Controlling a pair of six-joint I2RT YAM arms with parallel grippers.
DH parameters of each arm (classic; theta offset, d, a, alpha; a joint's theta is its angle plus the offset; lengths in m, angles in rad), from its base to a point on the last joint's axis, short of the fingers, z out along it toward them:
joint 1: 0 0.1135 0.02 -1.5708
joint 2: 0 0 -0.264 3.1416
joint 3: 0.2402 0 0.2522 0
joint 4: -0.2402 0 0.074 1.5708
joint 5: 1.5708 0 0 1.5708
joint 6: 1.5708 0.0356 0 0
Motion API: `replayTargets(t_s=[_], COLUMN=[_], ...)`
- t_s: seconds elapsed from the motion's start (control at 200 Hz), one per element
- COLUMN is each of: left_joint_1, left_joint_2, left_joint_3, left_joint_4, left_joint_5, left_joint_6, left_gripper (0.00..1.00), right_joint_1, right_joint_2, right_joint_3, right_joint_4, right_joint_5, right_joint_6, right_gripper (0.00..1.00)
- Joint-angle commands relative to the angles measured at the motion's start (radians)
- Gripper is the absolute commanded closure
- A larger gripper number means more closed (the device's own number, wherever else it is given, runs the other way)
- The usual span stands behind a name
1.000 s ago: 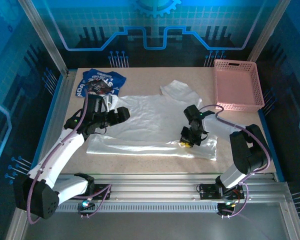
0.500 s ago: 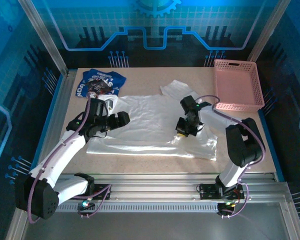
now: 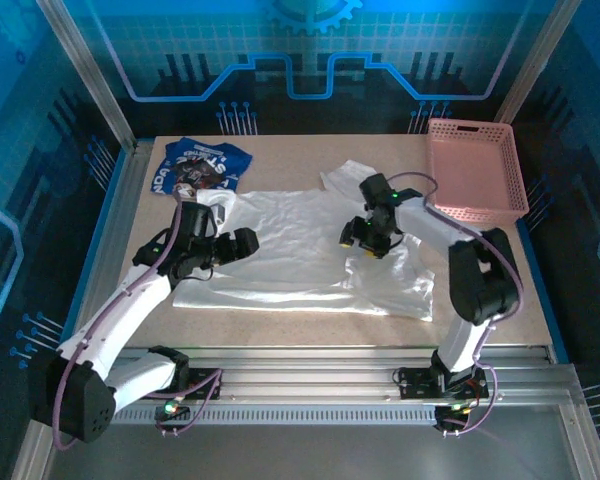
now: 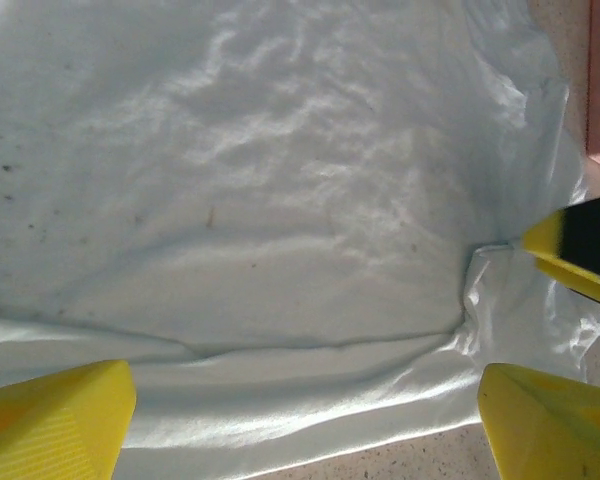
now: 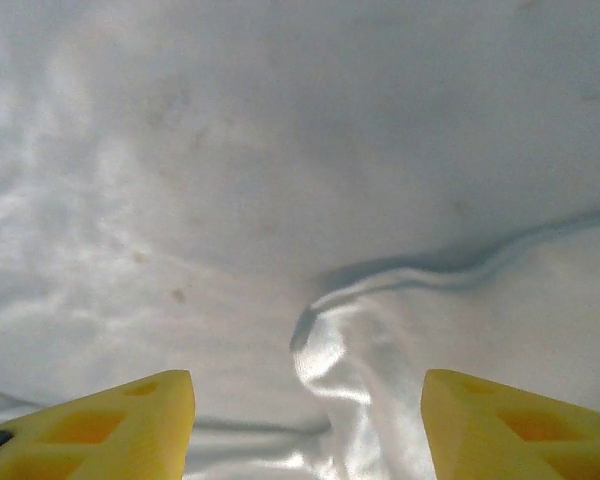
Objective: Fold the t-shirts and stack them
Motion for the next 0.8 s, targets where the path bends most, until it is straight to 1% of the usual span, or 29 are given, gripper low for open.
replayTargets(t_s=[0.0,0.095,0.18,0.24,0.3,0.34,0.35,0.41,0.435,0.455,0.485,0.54,0.595,0.795], left_joint_1=[-0.003,0.021,0.052,0.067,0.074,0.075,0.077,0.078,0.079,0.079,0.077,0.069,0.068,0.040], left_joint_2=[0.005,0.077,0.173,0.241,0.301,0.340,0.349,0.402,0.420,0.433,0.445,0.453,0.448,0.425], left_joint_3=[-0.013,0.010,0.041,0.061,0.074,0.075,0.075,0.072,0.071,0.065,0.055,0.032,-0.001,-0.134], left_joint_4=[-0.042,-0.072,-0.096,-0.094,-0.076,-0.055,-0.049,-0.034,-0.034,-0.032,-0.032,-0.035,-0.033,-0.013], left_joint_5=[-0.049,-0.052,-0.036,-0.017,-0.007,-0.002,0.000,0.002,-0.001,-0.004,-0.015,-0.050,-0.066,-0.045], left_joint_6=[-0.030,-0.067,-0.097,-0.106,-0.106,-0.109,-0.110,-0.126,-0.135,-0.142,-0.150,-0.158,-0.172,-0.245], left_gripper=[0.08,0.06,0.07,0.08,0.12,0.21,0.24,0.51,0.61,0.67,0.72,0.73,0.74,0.74], right_joint_1=[-0.091,-0.185,-0.256,-0.264,-0.250,-0.236,-0.233,-0.218,-0.215,-0.212,-0.210,-0.208,-0.211,-0.215], right_joint_2=[-0.195,-0.304,-0.337,-0.316,-0.272,-0.239,-0.230,-0.192,-0.180,-0.174,-0.167,-0.161,-0.161,-0.192], right_joint_3=[-0.066,-0.146,-0.225,-0.268,-0.290,-0.299,-0.302,-0.318,-0.325,-0.331,-0.341,-0.348,-0.391,-0.451], right_joint_4=[-0.060,-0.091,-0.068,-0.021,0.021,0.044,0.050,0.073,0.075,0.075,0.071,0.050,0.023,-0.068], right_joint_5=[0.021,0.020,-0.034,-0.076,-0.090,-0.091,-0.091,-0.079,-0.071,-0.061,-0.045,-0.008,0.029,0.139], right_joint_6=[-0.022,-0.039,-0.058,-0.068,-0.067,-0.058,-0.055,-0.031,-0.022,-0.015,-0.007,0.002,0.009,0.030], right_gripper=[0.29,0.25,0.25,0.26,0.33,0.42,0.46,0.63,0.69,0.72,0.75,0.77,0.78,0.80])
